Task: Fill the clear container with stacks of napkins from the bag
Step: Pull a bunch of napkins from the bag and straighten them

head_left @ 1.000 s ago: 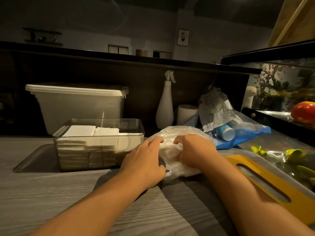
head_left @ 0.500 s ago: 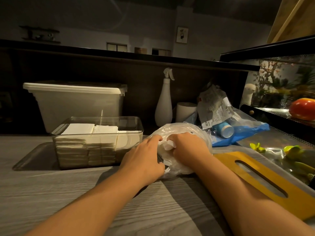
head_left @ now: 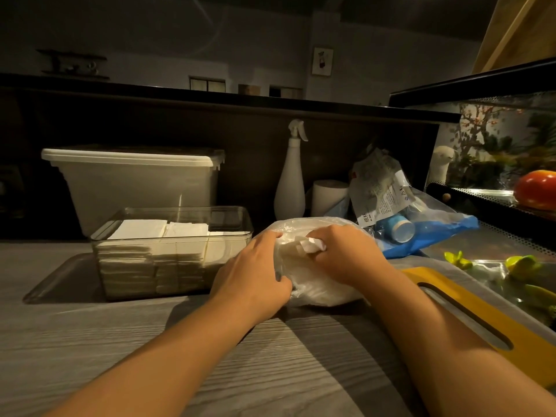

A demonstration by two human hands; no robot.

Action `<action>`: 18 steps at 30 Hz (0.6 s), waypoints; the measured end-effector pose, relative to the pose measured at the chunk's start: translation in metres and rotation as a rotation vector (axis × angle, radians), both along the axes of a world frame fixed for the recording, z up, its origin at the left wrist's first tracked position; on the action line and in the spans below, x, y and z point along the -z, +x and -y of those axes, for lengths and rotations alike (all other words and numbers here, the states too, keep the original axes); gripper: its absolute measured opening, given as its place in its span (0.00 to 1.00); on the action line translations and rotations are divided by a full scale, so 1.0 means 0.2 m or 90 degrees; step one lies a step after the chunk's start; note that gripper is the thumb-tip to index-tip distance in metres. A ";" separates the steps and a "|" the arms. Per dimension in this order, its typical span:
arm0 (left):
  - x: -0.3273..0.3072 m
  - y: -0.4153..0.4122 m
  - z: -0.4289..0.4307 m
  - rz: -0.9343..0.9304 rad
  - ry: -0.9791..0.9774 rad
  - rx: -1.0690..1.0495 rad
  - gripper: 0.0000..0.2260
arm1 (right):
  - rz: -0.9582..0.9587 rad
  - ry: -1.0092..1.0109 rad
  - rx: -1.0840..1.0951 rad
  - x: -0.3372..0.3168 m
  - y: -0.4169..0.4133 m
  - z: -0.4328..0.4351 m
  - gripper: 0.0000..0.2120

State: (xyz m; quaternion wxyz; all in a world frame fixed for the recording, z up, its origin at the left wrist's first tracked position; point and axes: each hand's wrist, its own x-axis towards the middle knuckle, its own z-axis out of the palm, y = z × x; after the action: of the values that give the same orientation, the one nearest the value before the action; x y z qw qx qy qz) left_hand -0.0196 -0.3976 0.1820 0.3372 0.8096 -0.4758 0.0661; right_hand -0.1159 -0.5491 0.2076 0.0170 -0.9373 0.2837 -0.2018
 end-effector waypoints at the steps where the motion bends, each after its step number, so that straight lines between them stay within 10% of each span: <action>1: 0.00 0.00 0.00 -0.001 -0.004 -0.002 0.30 | -0.017 0.015 -0.010 0.01 0.00 0.00 0.03; 5: 0.00 0.00 0.00 0.012 -0.005 -0.004 0.31 | -0.096 0.017 -0.020 0.04 0.01 -0.02 0.30; 18: 0.00 0.00 0.01 0.018 -0.004 0.003 0.30 | -0.065 -0.045 0.019 0.02 0.01 -0.04 0.26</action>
State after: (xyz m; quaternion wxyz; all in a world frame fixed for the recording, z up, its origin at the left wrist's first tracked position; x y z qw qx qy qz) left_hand -0.0201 -0.3989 0.1811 0.3333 0.8065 -0.4820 0.0782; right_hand -0.1138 -0.5417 0.2040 -0.0338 -0.9421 0.2907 -0.1639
